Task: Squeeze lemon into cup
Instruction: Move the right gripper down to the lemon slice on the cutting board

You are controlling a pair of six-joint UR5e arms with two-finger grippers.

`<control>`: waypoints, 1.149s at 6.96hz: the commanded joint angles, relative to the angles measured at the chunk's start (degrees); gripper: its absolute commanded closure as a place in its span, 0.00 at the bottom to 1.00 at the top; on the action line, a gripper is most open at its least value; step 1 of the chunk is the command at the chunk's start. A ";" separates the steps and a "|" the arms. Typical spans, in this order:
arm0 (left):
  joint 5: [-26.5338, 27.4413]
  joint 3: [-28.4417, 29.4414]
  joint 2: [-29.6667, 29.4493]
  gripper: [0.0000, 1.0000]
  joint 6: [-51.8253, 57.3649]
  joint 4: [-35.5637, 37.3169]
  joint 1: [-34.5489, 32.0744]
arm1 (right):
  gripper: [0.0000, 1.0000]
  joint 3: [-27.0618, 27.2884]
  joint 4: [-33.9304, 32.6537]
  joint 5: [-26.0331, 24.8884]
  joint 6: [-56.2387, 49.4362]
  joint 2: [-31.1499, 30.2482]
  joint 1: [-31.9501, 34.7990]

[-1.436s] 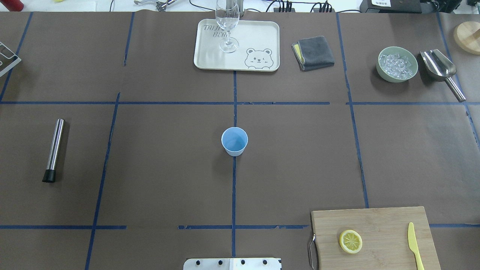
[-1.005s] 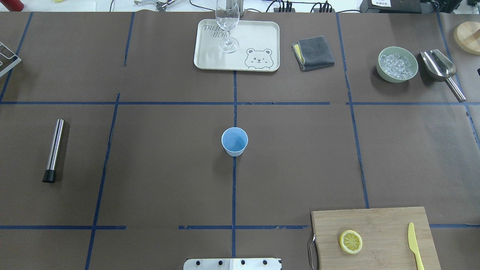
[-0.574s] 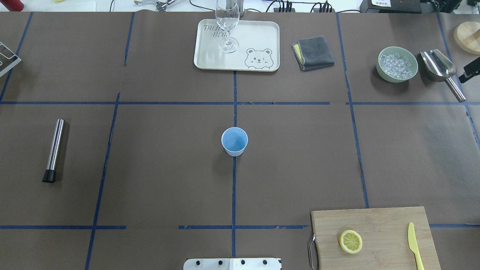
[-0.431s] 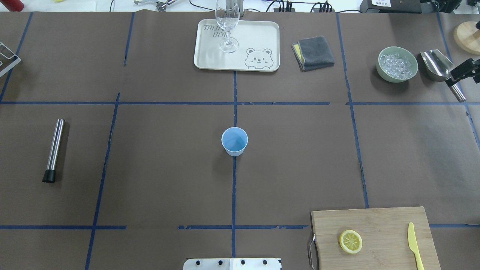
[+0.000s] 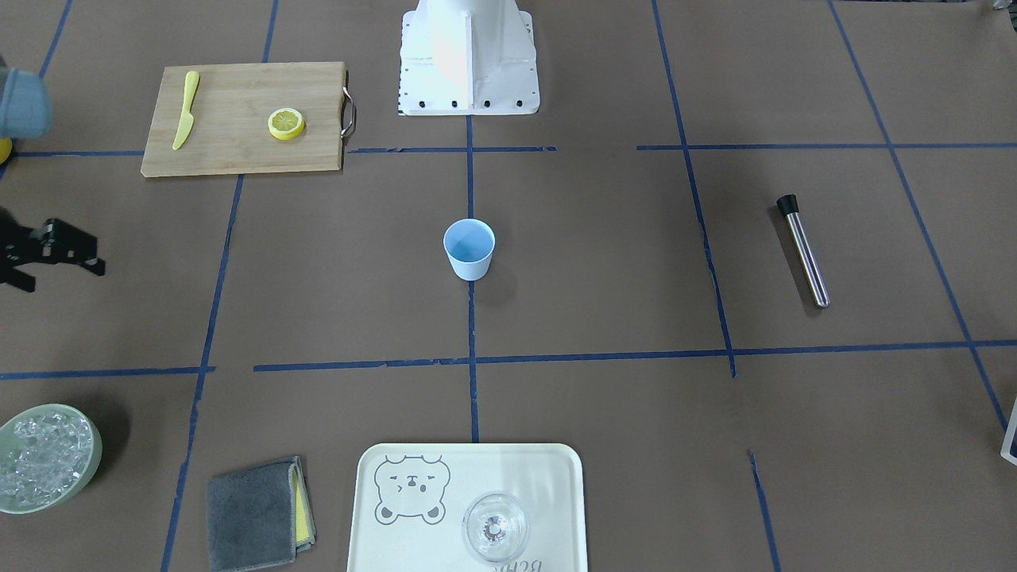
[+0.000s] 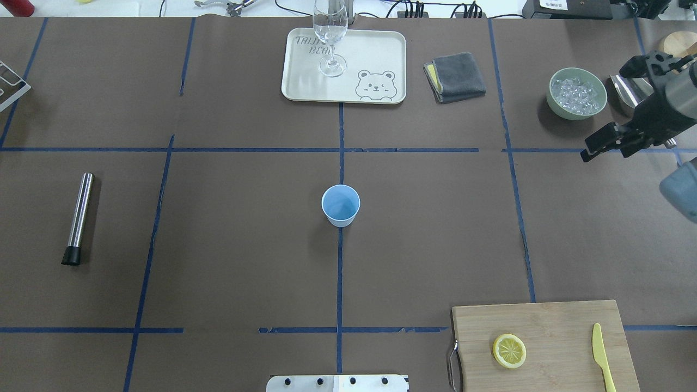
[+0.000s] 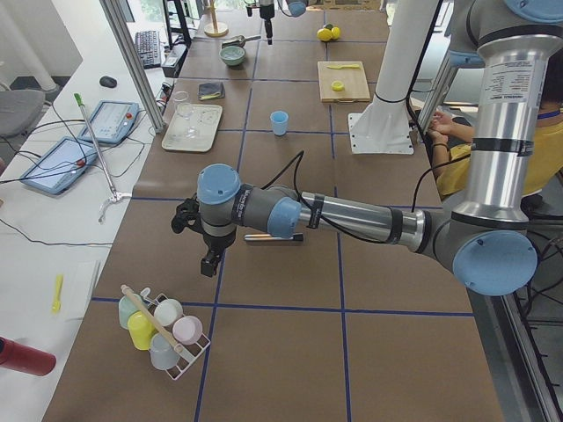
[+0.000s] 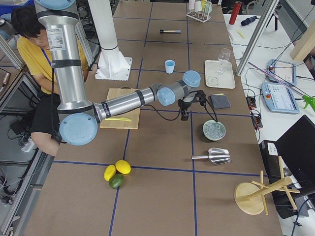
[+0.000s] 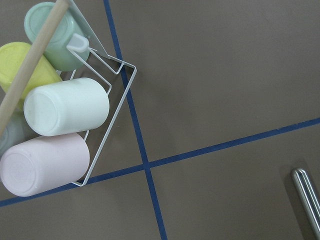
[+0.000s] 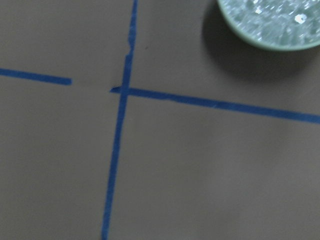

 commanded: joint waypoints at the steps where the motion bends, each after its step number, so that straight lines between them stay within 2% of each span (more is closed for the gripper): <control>1: -0.08 -0.40 0.05 0.00 -0.43 -4.33 3.49 | 0.00 13.26 1.27 -7.05 15.02 -6.36 -13.56; 3: -0.17 -1.80 0.58 0.00 -0.43 -3.82 3.49 | 0.00 23.53 1.18 -15.82 29.05 -8.40 -28.41; 4: -0.26 -2.77 3.19 0.00 0.27 -4.51 3.49 | 0.00 27.06 1.27 -18.65 30.18 -11.81 -33.79; 6: -3.06 -3.83 4.18 0.00 0.28 -4.43 3.40 | 0.00 27.36 1.01 -32.40 34.45 -12.46 -47.14; 8: -4.12 -5.41 5.15 0.00 0.27 -4.43 3.40 | 0.01 25.87 1.27 -41.23 46.58 -11.14 -55.25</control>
